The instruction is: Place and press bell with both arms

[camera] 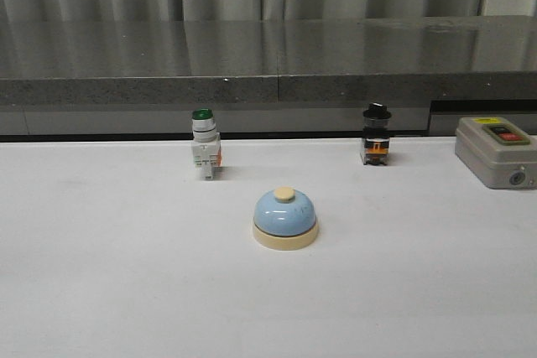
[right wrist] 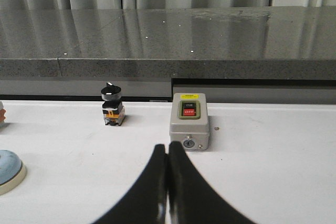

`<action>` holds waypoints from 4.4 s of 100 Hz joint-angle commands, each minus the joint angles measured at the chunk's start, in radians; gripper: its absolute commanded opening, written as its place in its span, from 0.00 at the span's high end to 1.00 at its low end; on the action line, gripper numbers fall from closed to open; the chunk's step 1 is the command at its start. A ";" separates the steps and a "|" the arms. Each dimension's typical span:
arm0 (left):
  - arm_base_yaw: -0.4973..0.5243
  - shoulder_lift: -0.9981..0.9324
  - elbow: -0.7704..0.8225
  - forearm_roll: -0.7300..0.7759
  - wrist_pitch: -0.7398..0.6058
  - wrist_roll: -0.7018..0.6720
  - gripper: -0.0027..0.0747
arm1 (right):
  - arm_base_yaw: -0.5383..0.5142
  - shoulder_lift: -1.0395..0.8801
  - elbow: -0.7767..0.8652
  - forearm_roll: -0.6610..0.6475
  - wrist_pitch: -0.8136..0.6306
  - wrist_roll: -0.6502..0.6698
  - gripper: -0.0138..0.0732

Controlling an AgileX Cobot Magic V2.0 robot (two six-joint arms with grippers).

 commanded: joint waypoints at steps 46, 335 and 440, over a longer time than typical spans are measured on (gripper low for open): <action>0.002 -0.032 0.056 -0.008 -0.084 -0.008 0.99 | -0.007 0.014 -0.130 -0.003 -0.069 -0.007 0.92; 0.002 -0.032 0.056 -0.008 -0.084 -0.008 0.99 | 0.543 1.824 -1.367 0.058 0.511 -0.008 0.92; 0.002 -0.032 0.056 -0.008 -0.084 -0.008 0.99 | 0.503 1.670 -1.367 -0.002 0.537 -0.008 0.92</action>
